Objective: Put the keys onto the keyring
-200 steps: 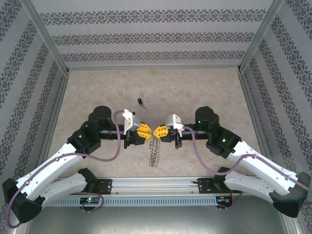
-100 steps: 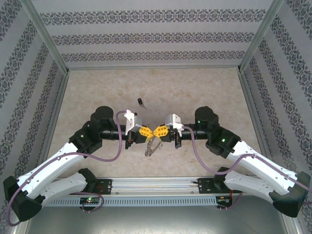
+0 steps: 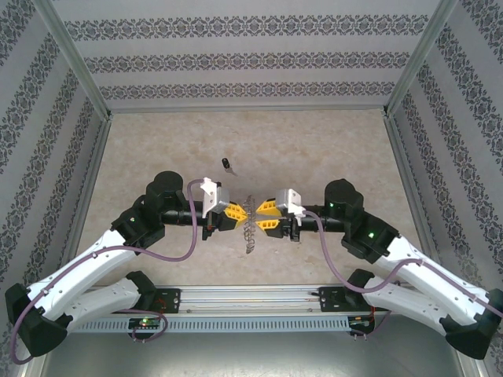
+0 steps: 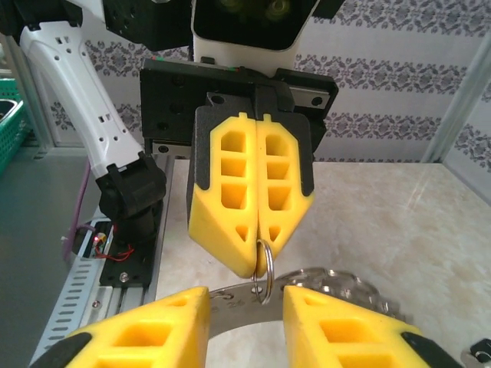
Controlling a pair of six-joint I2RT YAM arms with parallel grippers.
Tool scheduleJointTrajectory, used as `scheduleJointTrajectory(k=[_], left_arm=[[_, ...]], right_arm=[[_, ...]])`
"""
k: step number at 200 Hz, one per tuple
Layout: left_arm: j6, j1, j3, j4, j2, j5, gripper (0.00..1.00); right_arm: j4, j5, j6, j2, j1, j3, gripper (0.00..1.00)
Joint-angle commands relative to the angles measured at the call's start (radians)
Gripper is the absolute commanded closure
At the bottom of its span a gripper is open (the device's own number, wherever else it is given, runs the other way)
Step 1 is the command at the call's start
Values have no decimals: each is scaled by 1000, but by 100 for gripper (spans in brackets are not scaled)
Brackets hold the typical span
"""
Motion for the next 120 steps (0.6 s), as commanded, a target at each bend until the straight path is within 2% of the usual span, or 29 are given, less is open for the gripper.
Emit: scheduleJointTrajectory(k=[1,51,120], left_arm=[[63,-4,32,-37,-25,8,100],[127,-4,74,-144,-21,25,100],[232,-4,143,-313,-1,21,100]], right_arm=[[-52,62,12,-67,12,-25,67],[-86,76,23,-90,11,-21,72],[-35,37,14,13,25,22,70]])
